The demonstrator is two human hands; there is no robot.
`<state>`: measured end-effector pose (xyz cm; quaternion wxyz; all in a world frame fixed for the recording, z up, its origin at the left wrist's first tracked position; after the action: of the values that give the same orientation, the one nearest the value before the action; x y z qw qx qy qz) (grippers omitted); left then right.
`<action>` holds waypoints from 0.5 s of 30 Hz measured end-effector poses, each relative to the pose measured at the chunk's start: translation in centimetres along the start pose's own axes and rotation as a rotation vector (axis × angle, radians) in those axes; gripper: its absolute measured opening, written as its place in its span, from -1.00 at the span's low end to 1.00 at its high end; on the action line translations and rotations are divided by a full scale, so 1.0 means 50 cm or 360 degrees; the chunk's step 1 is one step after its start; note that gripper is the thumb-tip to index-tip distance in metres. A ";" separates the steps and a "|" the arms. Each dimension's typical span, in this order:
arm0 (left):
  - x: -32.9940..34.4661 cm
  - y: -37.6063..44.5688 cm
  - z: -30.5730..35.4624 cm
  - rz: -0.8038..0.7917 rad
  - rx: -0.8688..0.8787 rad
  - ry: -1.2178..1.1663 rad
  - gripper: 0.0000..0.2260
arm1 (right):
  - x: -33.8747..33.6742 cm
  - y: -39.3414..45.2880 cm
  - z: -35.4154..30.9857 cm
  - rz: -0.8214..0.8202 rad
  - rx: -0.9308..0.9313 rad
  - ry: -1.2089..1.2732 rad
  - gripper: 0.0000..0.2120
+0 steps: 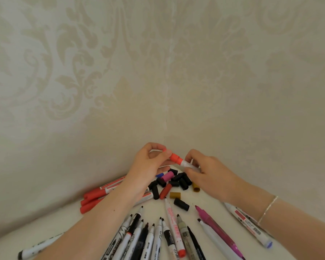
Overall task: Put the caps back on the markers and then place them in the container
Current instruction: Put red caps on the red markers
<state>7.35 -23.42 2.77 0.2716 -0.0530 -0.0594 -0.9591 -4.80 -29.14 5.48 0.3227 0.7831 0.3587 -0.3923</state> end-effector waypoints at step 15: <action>0.024 -0.012 -0.007 -0.0116 -0.0010 -0.0097 -0.79 | -0.020 0.009 -0.032 0.0132 -0.0089 -0.0241 -0.80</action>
<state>6.00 -23.57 2.55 0.2344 -0.0807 -0.0666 -0.9665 -4.27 -28.43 7.17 0.3865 0.7561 0.3114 -0.4266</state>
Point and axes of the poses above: each hand's wrist, its own y-axis towards the middle knuckle, its own x-axis out of the palm, z = x × y, the point moved 10 cm from there along y, towards the middle knuckle, and after that the axes turned 2 degrees about -x, right-handed, at the moved point
